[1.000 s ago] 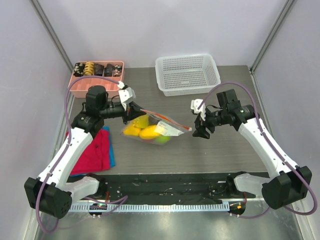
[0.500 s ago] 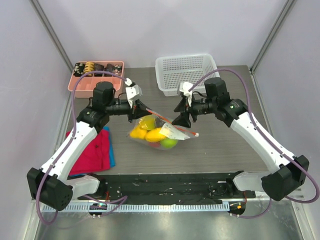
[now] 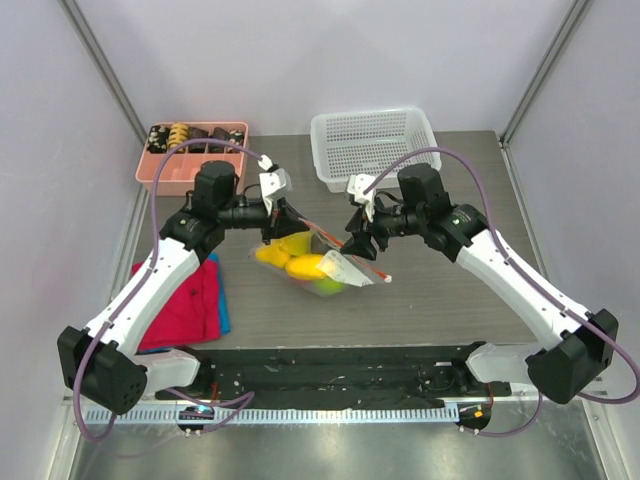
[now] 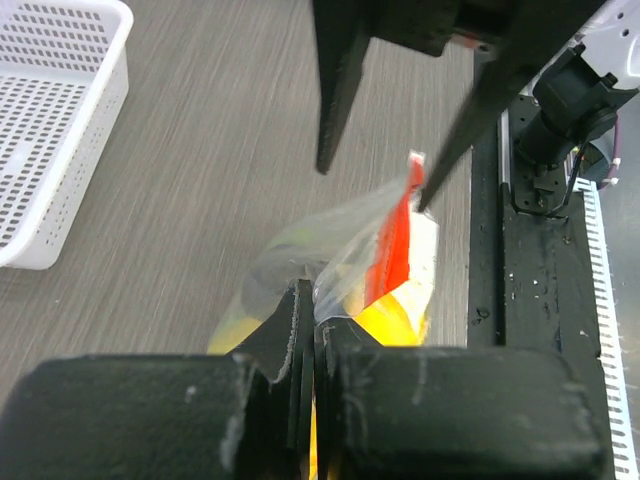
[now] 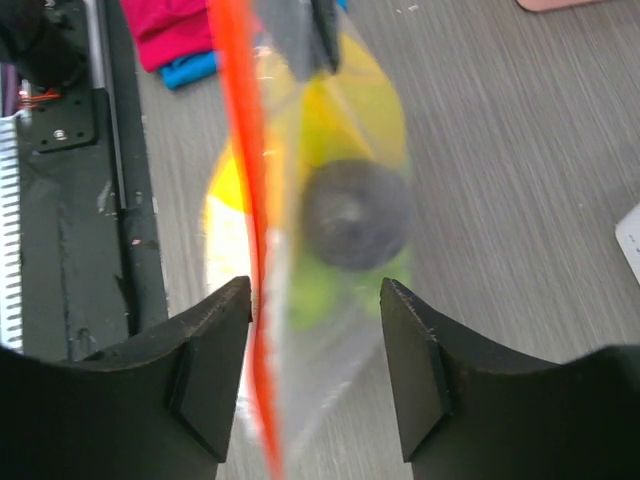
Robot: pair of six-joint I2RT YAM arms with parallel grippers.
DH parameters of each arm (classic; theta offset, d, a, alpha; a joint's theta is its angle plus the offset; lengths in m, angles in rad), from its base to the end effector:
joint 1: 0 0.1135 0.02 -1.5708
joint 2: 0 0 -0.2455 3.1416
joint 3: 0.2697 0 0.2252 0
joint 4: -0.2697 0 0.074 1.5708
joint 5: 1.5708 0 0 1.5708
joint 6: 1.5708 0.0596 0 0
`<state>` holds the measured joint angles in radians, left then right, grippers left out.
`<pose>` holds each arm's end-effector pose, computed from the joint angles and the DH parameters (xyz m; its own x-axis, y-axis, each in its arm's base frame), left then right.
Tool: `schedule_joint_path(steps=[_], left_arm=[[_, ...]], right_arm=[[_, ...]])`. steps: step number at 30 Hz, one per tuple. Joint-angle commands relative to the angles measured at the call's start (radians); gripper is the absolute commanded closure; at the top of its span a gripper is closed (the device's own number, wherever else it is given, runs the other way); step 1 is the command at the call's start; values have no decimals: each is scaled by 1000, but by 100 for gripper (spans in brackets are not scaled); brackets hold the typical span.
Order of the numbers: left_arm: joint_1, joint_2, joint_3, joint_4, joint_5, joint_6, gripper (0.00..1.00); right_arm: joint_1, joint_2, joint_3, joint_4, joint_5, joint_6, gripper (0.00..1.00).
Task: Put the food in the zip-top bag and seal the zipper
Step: Place the zipper food storage bag at the center of the board.
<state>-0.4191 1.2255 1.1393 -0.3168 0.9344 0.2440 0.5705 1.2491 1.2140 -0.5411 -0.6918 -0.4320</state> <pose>0.2171 -0.1492 0.3427 -0.1259 0.2133 -0.9688 0.9770 0.1961 -0.0838 0.1999 0.1735 0.3334 -0.0538 -0.4176 -0.9070 -0.9785 0.2031 -0.0354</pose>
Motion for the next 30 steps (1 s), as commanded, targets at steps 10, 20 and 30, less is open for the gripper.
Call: schedule_joint_path(steps=[10, 20, 30], left_arm=[[-40, 45, 109, 18, -23, -6, 100], [-30, 37, 122, 114, -170, -239, 17], [34, 5, 96, 183, -175, -399, 0]], right_arm=[[60, 36, 64, -126, 104, -28, 99], [-272, -85, -11, -123, -23, 556, 99], [-596, -313, -47, -160, 185, 1062, 99]])
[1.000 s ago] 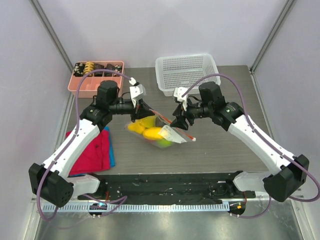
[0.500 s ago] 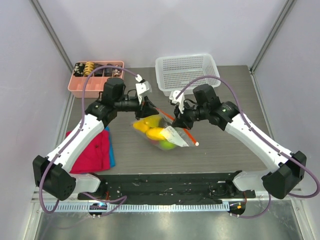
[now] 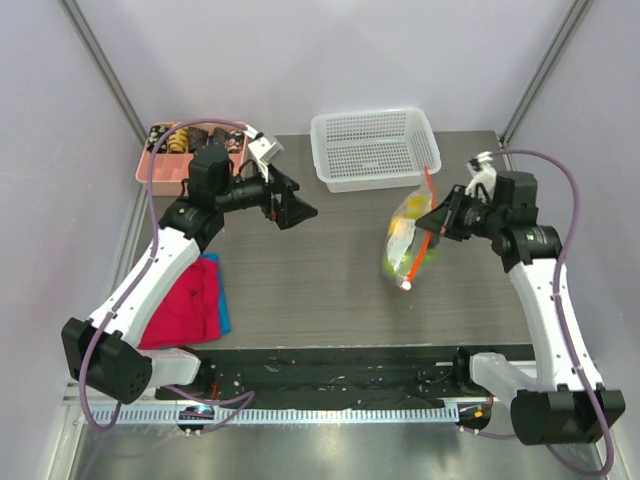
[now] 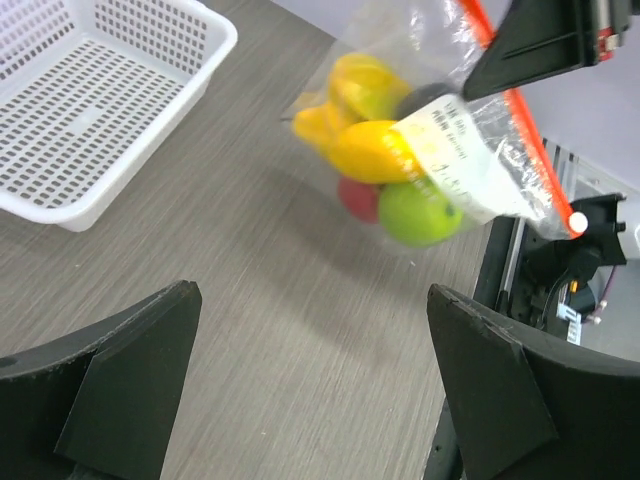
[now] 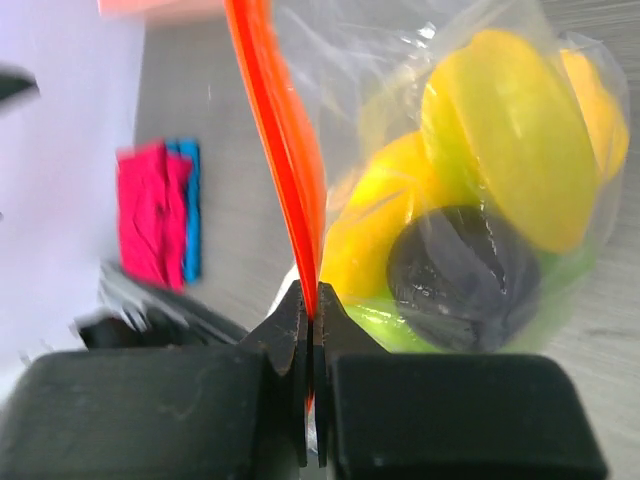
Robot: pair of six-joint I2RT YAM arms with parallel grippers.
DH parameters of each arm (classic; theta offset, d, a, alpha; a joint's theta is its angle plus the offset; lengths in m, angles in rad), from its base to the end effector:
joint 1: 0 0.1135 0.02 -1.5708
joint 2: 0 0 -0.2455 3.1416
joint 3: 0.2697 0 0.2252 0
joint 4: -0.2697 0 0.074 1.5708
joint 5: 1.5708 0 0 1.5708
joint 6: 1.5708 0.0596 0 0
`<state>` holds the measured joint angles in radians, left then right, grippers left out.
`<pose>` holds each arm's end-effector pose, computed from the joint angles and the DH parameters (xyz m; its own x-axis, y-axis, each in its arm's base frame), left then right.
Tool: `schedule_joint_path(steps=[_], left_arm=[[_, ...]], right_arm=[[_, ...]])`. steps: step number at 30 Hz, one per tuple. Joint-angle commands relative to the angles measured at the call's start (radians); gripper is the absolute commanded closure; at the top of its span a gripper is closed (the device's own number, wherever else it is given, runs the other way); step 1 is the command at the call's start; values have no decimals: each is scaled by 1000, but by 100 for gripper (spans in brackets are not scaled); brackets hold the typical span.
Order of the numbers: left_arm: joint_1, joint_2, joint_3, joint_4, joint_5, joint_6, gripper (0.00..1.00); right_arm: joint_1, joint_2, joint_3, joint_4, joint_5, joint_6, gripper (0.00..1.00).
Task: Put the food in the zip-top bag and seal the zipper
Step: Place the zipper food storage bag at the center of the board.
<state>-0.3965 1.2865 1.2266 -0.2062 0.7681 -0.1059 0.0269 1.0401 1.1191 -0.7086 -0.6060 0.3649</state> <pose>0.2461 -0.1479 0.3653 -0.3359 0.0582 -0.9401 0.8654 0.4130 -0.2837 0.2058 0.0395 0.3298 -0.7220 0.2740 -0.6354 -0.2405 0.7616 0.6017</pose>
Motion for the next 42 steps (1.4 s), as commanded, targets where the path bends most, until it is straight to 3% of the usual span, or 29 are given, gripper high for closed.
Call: schedule_joint_path(steps=[1, 7, 9, 11, 13, 22, 28, 31, 35, 37, 42], left_arm=[[13, -62, 5, 73, -12, -46, 0], [13, -82, -1, 73, -10, -41, 0], [13, -87, -6, 74, -10, -43, 0], [13, -88, -9, 73, -10, -43, 0], [13, -95, -21, 76, -10, -40, 0], [13, -72, -24, 82, 2, -26, 0], [13, -67, -33, 82, 10, -12, 0], [15, -59, -35, 80, 10, -15, 0], [15, -87, -56, 62, 4, 3, 0], [15, -93, -64, 45, -1, 5, 0], [16, -121, -72, -27, -18, 6, 0]], right_arm=[[-59, -129, 60, -12, 180, 290, 99], [-68, -187, 81, -35, 527, 583, 99], [-68, -193, 73, -38, 742, 662, 99], [-68, -183, 68, -11, 904, 692, 99], [-77, -160, 62, 68, 949, 666, 99], [-300, 124, 47, 474, 704, 729, 99], [-349, 279, 119, 624, 622, 770, 99], [-349, 267, 73, 644, 618, 761, 99], [-406, 198, -167, 647, 566, 700, 99], [-435, 172, -294, 618, 551, 663, 99], [-553, 61, -432, 505, 511, 583, 99]])
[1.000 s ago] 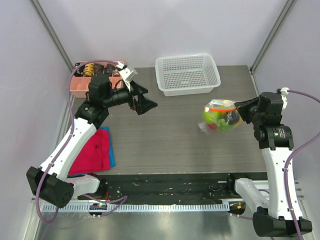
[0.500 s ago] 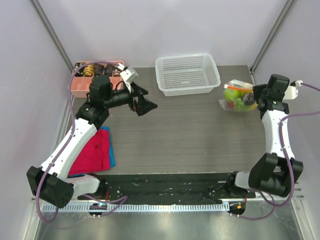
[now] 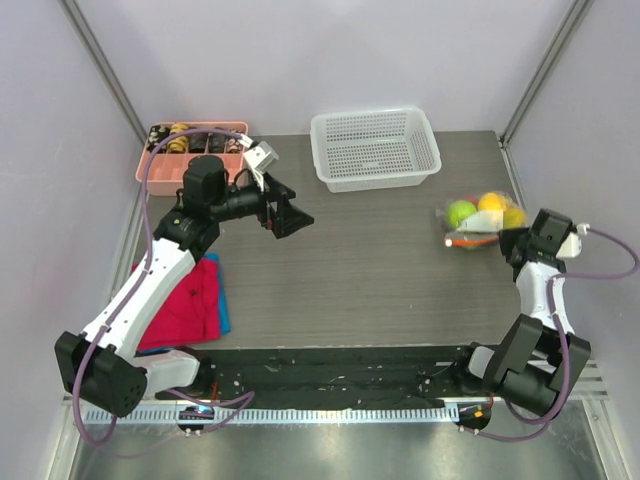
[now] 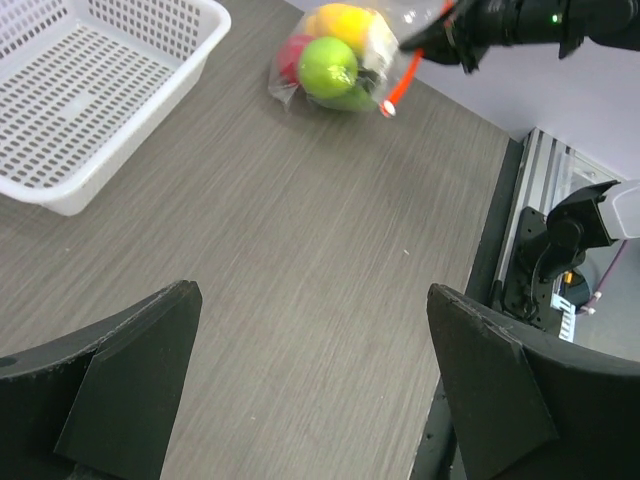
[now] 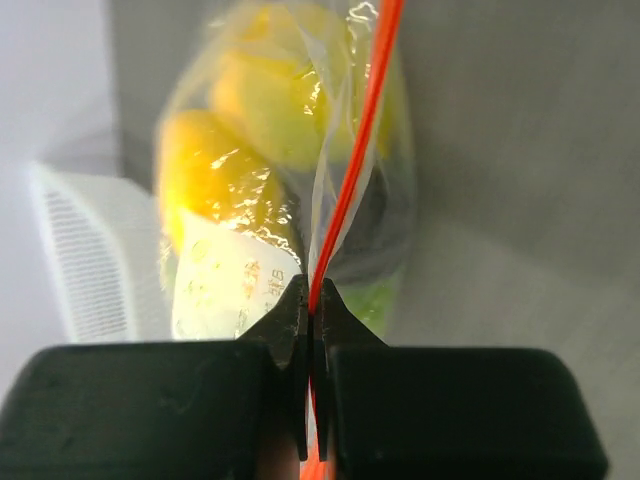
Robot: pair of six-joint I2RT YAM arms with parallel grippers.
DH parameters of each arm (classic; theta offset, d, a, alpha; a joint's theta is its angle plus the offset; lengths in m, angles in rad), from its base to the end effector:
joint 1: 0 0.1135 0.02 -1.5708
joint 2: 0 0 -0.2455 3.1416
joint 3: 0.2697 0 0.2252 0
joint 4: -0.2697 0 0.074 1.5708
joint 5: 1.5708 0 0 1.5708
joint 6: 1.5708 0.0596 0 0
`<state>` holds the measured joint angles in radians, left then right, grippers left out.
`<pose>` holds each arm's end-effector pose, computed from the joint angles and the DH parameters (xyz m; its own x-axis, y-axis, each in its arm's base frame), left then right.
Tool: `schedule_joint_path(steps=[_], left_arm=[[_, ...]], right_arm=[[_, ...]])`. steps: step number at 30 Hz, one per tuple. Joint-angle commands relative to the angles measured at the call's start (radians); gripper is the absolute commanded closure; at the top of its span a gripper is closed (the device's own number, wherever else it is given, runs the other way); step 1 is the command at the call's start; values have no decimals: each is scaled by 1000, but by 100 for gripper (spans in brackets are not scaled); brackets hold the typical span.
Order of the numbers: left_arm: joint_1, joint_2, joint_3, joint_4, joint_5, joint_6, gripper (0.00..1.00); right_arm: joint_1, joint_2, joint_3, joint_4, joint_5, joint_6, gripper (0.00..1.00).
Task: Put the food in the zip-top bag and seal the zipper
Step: Place the zipper food storage bag at the center of the board.
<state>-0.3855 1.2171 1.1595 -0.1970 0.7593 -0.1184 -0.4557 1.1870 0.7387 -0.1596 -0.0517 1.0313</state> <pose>0.2334 -0.1390 0.3617 -0.3369 0.0442 -0.9405 0.8563 0.4298 -0.2865 0.2342 -0.1113 0.2249 0.0810 0.9145 -0.3963 0.6462 0.2546 0.7194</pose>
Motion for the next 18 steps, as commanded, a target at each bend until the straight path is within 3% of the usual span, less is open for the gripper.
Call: schedule_joint_path(steps=[1, 2, 3, 5, 6, 9, 11, 18], left_arm=[[5, -53, -6, -48, -21, 17, 0], [7, -54, -9, -64, -26, 17, 0], [8, -53, -11, -91, -28, 5, 0], [20, -54, -27, -110, -34, -18, 0], [23, -56, -32, -123, -43, -33, 0], [45, -62, -38, -192, -78, -40, 0], [68, -74, -38, -238, -93, -46, 0], [131, -102, -33, -363, -164, -90, 0]], right_arm=[[-84, -96, -55, -64, -43, -117, 98], [-95, -104, -53, -114, -42, -132, 93], [-107, -115, -47, -144, -40, -145, 76], [-135, -119, -27, -249, -33, -184, 59], [-143, -125, -18, -288, -21, -197, 40], [-164, -165, 30, -446, -4, -252, 10], [-167, -193, 76, -556, 4, -299, 0], [-167, -273, 257, -807, -51, -477, 0]])
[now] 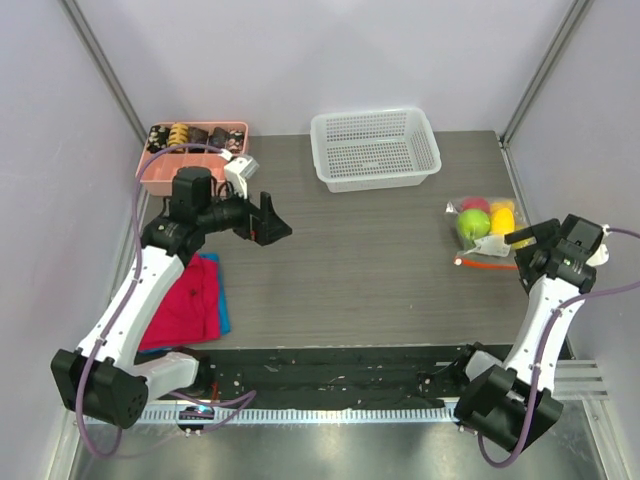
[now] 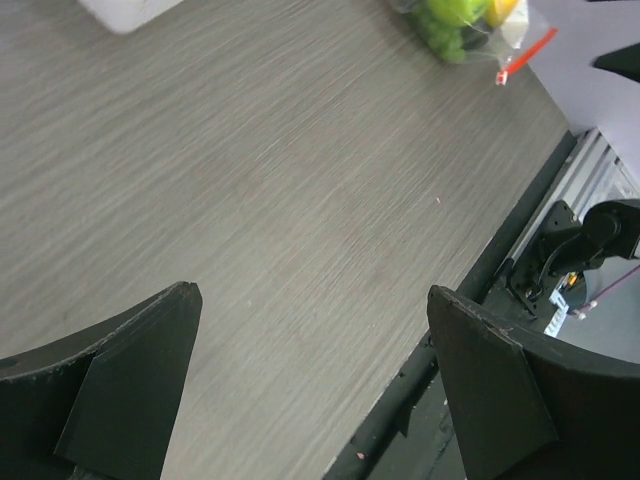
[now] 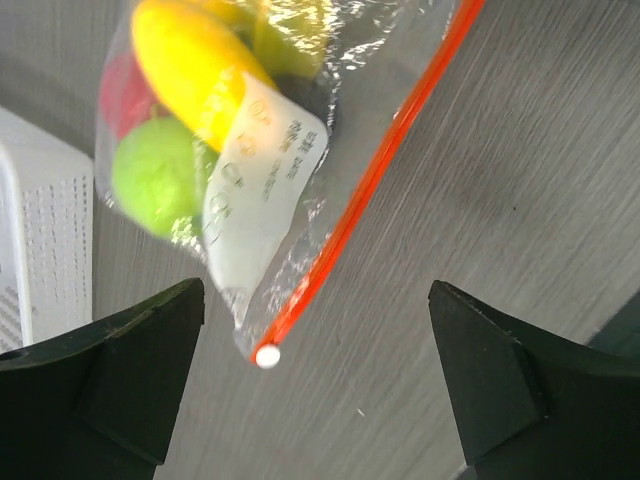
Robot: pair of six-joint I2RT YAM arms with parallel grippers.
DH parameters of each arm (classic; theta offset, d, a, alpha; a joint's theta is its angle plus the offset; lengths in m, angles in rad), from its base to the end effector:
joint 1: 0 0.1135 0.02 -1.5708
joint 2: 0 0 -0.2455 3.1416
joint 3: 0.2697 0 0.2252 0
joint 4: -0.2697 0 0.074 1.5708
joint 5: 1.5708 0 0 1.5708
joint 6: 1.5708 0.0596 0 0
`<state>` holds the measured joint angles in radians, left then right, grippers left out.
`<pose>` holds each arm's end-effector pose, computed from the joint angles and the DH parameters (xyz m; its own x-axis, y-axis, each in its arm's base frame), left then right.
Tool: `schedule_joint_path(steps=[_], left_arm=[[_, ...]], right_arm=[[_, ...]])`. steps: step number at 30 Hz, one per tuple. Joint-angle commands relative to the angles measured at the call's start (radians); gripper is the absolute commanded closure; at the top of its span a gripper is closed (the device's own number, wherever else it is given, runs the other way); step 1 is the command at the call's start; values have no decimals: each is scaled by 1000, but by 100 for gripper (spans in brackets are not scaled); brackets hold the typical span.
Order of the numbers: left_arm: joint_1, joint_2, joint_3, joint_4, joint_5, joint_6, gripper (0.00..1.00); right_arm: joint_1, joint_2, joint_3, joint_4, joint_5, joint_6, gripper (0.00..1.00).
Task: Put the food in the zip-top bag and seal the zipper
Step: Place the zipper food storage bag at the center of the board, then reset both arms
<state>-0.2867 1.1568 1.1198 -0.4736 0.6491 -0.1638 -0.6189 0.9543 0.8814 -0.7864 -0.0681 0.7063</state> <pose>0.2261 -0.1042 0.3308 -0.5817 0.0361 -0.8126 0.6449 0.6293 -0.4337 0.1539 -0.1046 0.2568 -0.1171 0.8784 -0.4633 0.8132 0.3526 0.4630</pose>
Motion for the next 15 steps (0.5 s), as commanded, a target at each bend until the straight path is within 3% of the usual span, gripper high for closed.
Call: schedule_joint_path(steps=[1, 6, 8, 15], left_arm=[[56, -45, 5, -97, -58, -60, 0], [98, 15, 80, -308, -97, -57, 0], [119, 23, 97, -335, -150, -49, 0], [167, -43, 17, -339, -322, -7, 0]], right_arm=[[-4, -48, 146, -189, -62, -175, 0], [22, 17, 240, -175, -384, -312, 0], [73, 78, 280, -143, -365, -340, 0], [549, 147, 340, 1, -169, -355, 0]])
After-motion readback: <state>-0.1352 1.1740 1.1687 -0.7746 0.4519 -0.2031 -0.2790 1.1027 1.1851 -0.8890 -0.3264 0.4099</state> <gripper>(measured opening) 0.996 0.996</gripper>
